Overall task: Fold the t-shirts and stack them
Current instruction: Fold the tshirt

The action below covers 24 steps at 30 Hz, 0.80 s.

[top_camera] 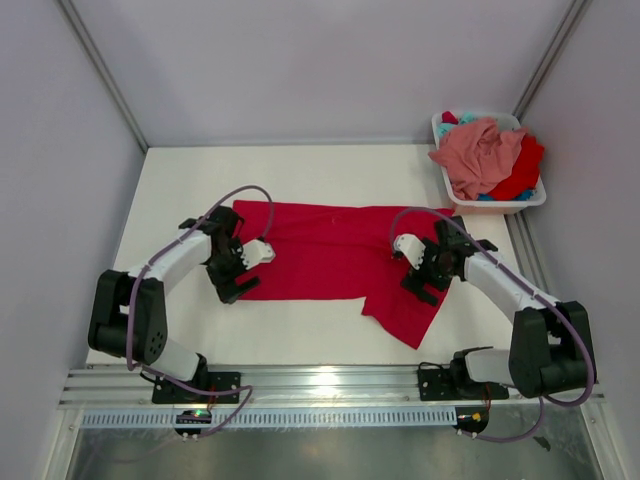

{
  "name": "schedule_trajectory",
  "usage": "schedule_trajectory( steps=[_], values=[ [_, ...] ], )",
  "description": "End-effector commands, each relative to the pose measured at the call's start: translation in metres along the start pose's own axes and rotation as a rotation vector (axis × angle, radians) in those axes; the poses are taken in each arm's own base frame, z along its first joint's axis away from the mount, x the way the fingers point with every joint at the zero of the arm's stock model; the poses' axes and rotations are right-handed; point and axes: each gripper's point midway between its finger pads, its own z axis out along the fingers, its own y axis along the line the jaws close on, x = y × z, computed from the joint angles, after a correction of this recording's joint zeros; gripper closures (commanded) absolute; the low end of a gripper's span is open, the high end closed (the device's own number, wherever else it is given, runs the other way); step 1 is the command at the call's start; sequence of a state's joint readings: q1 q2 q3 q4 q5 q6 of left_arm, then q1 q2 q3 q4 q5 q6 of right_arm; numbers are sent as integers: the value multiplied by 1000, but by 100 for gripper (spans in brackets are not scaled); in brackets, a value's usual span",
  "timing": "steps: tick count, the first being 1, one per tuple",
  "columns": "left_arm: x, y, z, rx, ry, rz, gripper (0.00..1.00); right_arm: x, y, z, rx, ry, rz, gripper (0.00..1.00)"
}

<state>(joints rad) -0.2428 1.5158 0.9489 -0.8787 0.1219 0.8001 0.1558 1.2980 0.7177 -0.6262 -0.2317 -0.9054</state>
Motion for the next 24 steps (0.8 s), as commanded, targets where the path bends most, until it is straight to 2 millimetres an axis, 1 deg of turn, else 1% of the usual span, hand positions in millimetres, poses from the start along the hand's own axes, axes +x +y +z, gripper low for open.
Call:
schedule_trajectory(
  steps=[1, 2, 3, 5, 6, 9, 10, 12, 16, 20, 24],
  values=[
    [9, 1, 0, -31, 36, 48, 1, -4, 16, -9, -68, -26, -60, 1],
    [14, 0, 2, -32, 51, 50, 1, -5, 19, -11, -77, -34, -64, 1],
    [15, 1, 3, -33, 56, 51, 1, -7, 24, -17, -82, -47, -69, 1],
    [16, 0, 6, -31, 61, 55, 1, -13, 30, -22, -97, -79, -89, 1],
    [16, -1, 6, -30, 62, 55, 1, -15, 34, -27, -98, -90, -100, 0],
    [14, -1, 8, -31, 60, 57, 1, -22, 42, -36, -107, -121, -123, 0],
    [12, -1, 8, -33, 58, 59, 1, -27, 43, -40, -100, -138, -134, 1],
    [10, 0, 10, -35, 52, 56, 1, -32, 47, -44, -110, -150, -138, 1],
    [6, 0, 14, -29, 42, 44, 1, -33, 57, -38, -151, -133, -156, 1],
    [3, 0, 17, -21, 42, 39, 1, -28, 77, -31, -232, -86, -207, 1],
    [1, -2, 19, -7, 38, 32, 1, -26, 84, -26, -272, -71, -222, 1]
  ],
)
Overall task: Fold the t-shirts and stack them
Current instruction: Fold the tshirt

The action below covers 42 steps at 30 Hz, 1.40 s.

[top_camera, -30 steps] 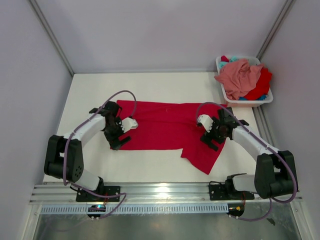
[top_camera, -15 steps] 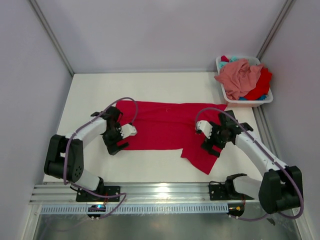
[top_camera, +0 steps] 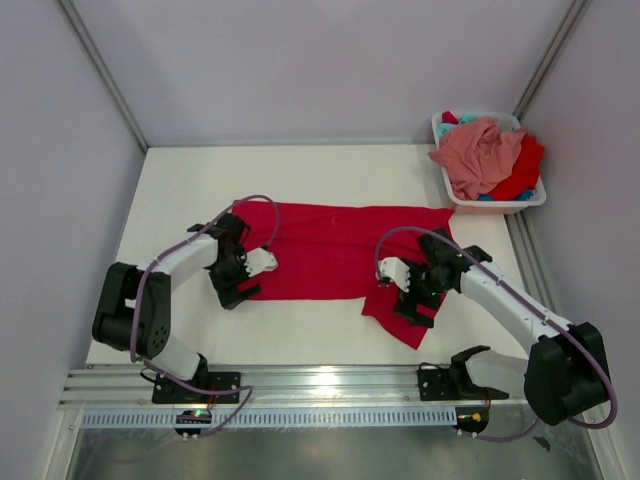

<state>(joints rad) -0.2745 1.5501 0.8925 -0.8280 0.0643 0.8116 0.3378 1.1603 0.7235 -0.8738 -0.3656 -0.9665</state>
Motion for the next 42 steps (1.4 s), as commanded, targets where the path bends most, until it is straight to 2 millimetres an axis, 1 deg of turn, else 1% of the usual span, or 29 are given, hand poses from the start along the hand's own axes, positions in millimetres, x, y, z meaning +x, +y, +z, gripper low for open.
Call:
schedule_trajectory(
  steps=[1, 9, 12, 16, 20, 26, 29, 32, 35, 37, 42],
  values=[
    [-12, 3, 1, 4, -32, -8, 1, -5, 6, 3, -45, -12, -25, 1],
    [-21, 1, -1, 18, -47, -11, 1, -7, 4, 26, -82, 21, -18, 1],
    [-22, 1, -1, 22, -44, -13, 1, -15, 7, 33, -116, 26, -32, 1],
    [-22, 0, -2, 21, -41, -10, 1, -27, 17, 41, -153, 33, -86, 1],
    [-21, 0, -2, 18, -42, -11, 1, -42, 20, 41, -138, 9, -116, 1],
    [-20, 0, 0, 15, -40, -11, 1, -61, 23, 35, -128, -25, -129, 1],
    [-21, 0, 2, 19, -41, -11, 1, -67, 23, 37, -120, -26, -129, 1],
    [-22, 1, 2, 18, -45, -12, 1, -74, 29, 40, -146, -28, -135, 1],
    [-22, 1, 3, 19, -43, -11, 1, -77, 42, 49, -193, -8, -159, 1],
    [-21, 1, 3, 20, -40, -13, 1, -75, 49, 56, -215, 17, -172, 1],
    [-20, 0, 3, 21, -37, -12, 1, -70, 56, 66, -240, 46, -176, 1]
  ],
)
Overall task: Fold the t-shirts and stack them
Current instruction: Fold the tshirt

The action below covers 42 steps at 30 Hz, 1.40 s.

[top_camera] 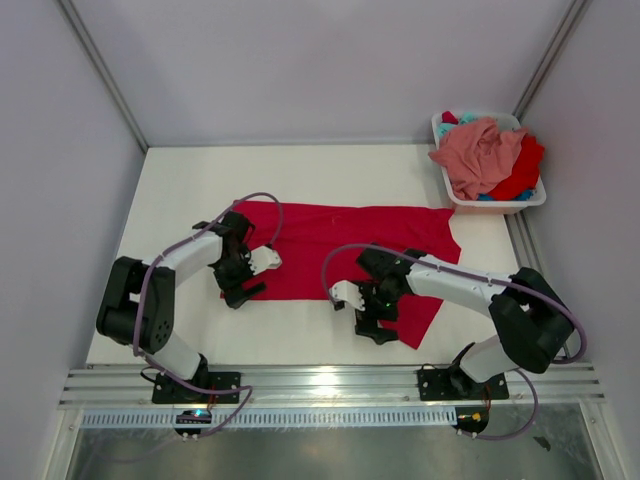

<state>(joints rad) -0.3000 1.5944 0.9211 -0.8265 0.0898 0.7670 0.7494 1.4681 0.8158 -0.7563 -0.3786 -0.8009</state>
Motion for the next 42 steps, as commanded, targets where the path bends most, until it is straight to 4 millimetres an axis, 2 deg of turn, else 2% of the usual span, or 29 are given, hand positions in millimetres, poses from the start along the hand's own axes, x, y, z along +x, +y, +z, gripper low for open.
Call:
schedule_trajectory(
  steps=[1, 11, 16, 21, 28, 33, 35, 39, 42],
  values=[
    [-9, 4, -2, -11, -29, 10, 1, -12, -3, 3, 4, -31, -5, 1],
    [-12, 6, -3, -23, -43, 2, 1, -9, -32, 8, 156, -20, 9, 1],
    [-11, 9, -5, -39, -37, 5, 1, -5, -36, 9, 176, -1, 17, 1],
    [-12, 12, -11, -65, -48, 12, 1, -7, -38, 1, 204, -2, 34, 1],
    [-12, 14, -13, -70, -50, 23, 1, -17, -27, -29, 218, -36, 38, 1],
    [-15, 12, -12, -51, -58, 26, 1, -33, -27, -60, 304, -124, 15, 1],
    [-16, 12, -10, -45, -54, 24, 1, -28, -29, -61, 321, -105, 13, 1],
    [-20, 15, -11, -44, -59, 23, 1, -13, -23, -41, 247, -35, 34, 1],
    [-22, 15, -13, -41, -65, 22, 1, -10, -12, -26, 160, -31, 38, 1]
  ],
)
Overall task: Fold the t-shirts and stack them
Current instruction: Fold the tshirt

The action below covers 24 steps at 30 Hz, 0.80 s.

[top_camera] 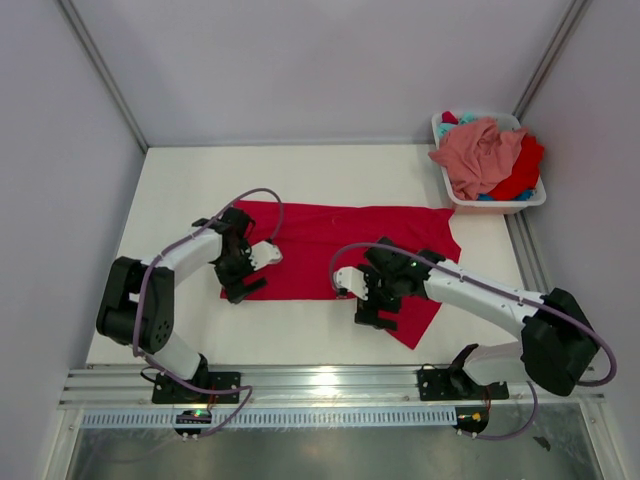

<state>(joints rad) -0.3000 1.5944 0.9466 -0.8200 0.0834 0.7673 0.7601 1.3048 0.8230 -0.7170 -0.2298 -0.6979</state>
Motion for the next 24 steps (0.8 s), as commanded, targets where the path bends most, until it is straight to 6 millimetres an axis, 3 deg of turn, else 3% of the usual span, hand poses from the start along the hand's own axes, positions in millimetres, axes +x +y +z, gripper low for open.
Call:
schedule_trajectory(
  steps=[1, 24],
  values=[
    [-15, 7, -8, -13, -48, 17, 1, 6, 17, 10, -94, 24, 9, 1],
    [-1, -1, -6, 49, 36, 41, 2, 25, 25, 44, -184, 111, 40, 1]
  ],
)
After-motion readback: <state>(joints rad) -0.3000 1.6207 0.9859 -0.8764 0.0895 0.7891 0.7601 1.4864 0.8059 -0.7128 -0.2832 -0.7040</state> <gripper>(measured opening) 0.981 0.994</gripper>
